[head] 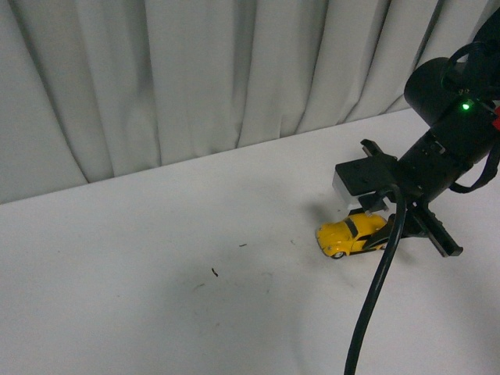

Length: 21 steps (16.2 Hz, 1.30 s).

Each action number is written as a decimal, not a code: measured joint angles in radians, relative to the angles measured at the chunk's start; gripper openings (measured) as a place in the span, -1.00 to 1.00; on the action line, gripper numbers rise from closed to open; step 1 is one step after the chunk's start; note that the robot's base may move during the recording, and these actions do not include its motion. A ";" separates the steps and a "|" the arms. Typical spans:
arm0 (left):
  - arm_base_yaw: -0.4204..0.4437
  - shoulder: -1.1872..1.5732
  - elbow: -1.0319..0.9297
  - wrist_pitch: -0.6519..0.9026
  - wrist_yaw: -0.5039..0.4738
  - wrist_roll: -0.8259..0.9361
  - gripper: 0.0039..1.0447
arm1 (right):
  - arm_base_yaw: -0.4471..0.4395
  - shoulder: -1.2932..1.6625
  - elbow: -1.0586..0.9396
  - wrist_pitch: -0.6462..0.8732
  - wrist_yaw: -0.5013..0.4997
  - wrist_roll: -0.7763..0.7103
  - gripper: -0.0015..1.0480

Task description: Wind up and store yellow beetle toy

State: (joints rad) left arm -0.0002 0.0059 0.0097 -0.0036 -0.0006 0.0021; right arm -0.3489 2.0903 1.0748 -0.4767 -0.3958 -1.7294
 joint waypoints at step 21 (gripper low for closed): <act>0.000 0.000 0.000 0.000 0.000 0.000 0.88 | 0.014 0.008 -0.010 -0.056 0.036 0.027 0.87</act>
State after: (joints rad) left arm -0.0002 0.0059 0.0101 -0.0032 -0.0006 0.0017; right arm -0.3344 2.0987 1.0649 -0.5331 -0.3599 -1.7023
